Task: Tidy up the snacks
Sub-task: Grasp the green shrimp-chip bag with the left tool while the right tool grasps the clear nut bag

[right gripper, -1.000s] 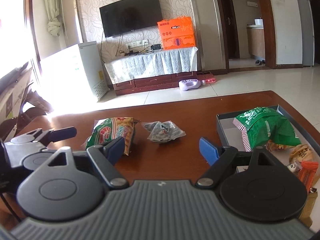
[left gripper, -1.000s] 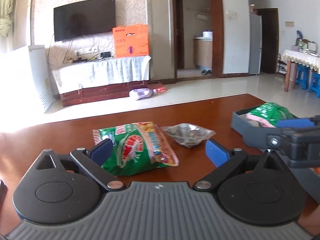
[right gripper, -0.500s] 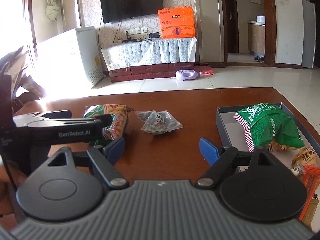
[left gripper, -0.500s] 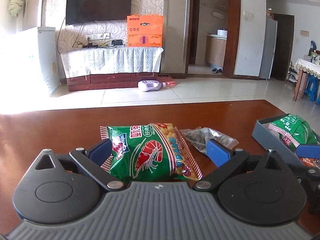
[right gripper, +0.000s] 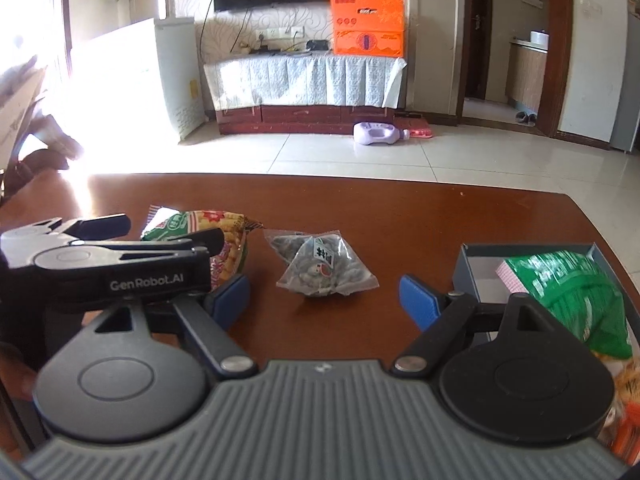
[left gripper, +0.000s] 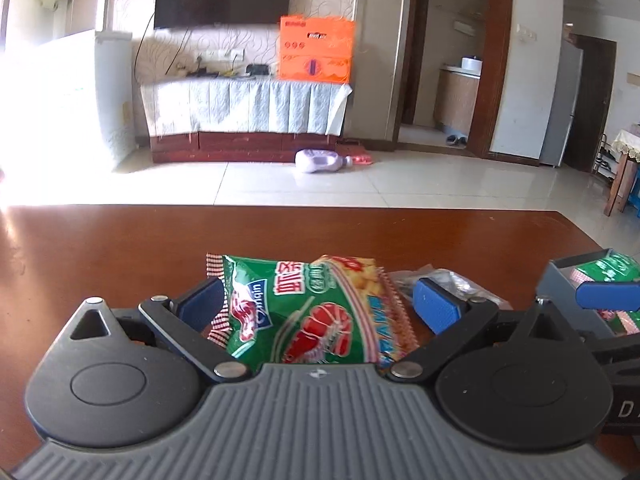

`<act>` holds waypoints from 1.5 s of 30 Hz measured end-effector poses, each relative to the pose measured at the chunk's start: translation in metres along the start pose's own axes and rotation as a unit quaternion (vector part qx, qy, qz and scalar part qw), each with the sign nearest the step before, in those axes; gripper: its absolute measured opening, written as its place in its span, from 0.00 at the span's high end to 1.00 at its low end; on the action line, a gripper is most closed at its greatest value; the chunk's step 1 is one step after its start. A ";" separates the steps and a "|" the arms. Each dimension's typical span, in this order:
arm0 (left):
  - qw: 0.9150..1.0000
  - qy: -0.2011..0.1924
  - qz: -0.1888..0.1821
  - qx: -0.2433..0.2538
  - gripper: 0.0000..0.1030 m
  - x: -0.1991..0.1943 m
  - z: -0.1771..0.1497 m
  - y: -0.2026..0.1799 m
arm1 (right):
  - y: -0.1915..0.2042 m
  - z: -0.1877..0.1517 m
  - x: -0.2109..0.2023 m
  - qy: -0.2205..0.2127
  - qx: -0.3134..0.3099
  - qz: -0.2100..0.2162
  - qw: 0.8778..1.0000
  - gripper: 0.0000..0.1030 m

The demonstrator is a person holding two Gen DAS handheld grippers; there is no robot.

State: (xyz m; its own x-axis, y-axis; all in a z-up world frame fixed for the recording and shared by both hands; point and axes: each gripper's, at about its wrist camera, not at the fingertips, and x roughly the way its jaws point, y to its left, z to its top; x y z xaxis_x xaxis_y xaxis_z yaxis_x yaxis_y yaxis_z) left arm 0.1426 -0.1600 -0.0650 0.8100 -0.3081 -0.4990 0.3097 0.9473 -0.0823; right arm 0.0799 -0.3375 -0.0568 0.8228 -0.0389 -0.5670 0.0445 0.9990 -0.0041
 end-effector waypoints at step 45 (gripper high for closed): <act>0.998 0.037 0.000 -0.056 0.00 0.040 0.003 0.047 | 0.035 0.001 0.064 0.095 -0.231 0.107 0.962 0.01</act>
State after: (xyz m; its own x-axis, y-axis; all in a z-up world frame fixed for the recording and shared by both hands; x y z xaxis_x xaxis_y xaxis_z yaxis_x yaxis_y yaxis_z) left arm 0.1908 -0.1283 -0.0858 0.7705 -0.3039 -0.5603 0.2479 0.9527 -0.1758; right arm 0.1345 -0.3047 -0.0929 0.6648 0.1301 -0.7356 -0.4075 0.8885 -0.2111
